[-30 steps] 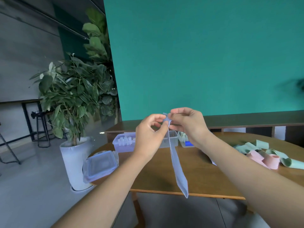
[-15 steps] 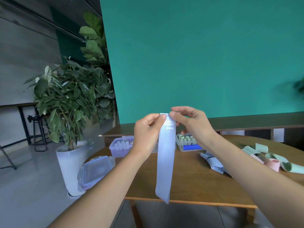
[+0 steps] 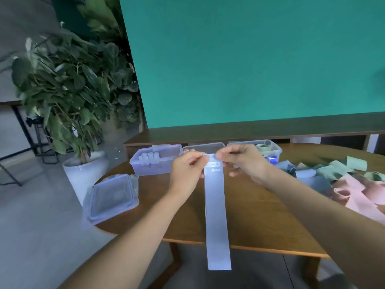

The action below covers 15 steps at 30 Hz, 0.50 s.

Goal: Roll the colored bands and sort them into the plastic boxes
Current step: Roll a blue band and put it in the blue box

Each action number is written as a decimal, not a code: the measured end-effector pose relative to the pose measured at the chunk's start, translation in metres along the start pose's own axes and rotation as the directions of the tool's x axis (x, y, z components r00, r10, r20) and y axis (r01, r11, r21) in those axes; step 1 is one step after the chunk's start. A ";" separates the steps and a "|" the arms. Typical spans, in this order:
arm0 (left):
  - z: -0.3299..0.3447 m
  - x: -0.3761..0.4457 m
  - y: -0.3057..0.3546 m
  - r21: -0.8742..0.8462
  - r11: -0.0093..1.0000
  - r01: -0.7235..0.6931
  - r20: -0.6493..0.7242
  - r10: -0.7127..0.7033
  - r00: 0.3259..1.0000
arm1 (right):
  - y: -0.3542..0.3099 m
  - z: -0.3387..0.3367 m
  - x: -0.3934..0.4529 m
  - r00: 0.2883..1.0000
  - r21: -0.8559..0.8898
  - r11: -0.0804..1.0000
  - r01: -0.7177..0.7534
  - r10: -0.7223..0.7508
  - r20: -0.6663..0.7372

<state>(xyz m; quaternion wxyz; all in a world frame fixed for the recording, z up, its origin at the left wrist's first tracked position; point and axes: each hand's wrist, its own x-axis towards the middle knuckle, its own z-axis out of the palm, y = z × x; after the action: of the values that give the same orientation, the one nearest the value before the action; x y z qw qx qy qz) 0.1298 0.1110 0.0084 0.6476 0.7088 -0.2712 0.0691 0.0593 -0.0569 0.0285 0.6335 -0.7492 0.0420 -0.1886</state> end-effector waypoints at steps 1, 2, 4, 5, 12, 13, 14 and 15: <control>0.003 0.005 -0.012 0.023 1.000 0.020 0.002 -0.021 1.000 | 0.013 -0.001 0.009 1.000 -0.012 1.000 -0.021 0.021 0.006; 0.005 0.010 -0.024 0.043 0.998 0.041 0.008 -0.042 0.999 | 0.024 -0.002 0.017 0.999 -0.029 0.999 -0.034 0.035 0.010; 0.009 0.020 -0.048 0.072 0.994 0.083 0.017 -0.084 0.996 | 0.046 -0.003 0.033 0.999 -0.063 0.997 -0.050 0.051 0.012; 0.011 0.024 -0.059 0.087 0.991 0.099 0.021 -0.101 0.995 | 0.057 -0.003 0.040 0.998 -0.078 0.995 -0.057 0.058 0.009; 0.019 0.056 -0.122 0.172 0.973 0.157 0.071 -0.171 0.983 | 0.116 0.006 0.083 0.996 -0.165 0.982 -0.087 0.082 -0.038; 0.020 0.060 -0.129 0.178 0.970 0.166 0.075 -0.182 0.981 | 0.123 0.007 0.088 0.996 -0.173 0.981 -0.083 0.078 -0.040; 0.020 0.064 -0.135 0.180 0.968 0.173 0.078 -0.189 0.979 | 0.129 0.008 0.093 0.996 -0.176 0.981 -0.081 0.075 -0.042; 0.021 0.069 -0.140 0.171 0.969 0.181 0.078 -0.196 0.977 | 0.134 0.009 0.097 0.996 -0.177 0.981 -0.082 0.075 -0.042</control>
<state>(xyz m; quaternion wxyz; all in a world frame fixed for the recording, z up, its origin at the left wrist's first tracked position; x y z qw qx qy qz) 0.2489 0.0724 -0.0876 0.5776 0.7844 -0.2262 -0.0045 0.1757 -0.1041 -0.0795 0.5699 -0.7972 0.0995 -0.1722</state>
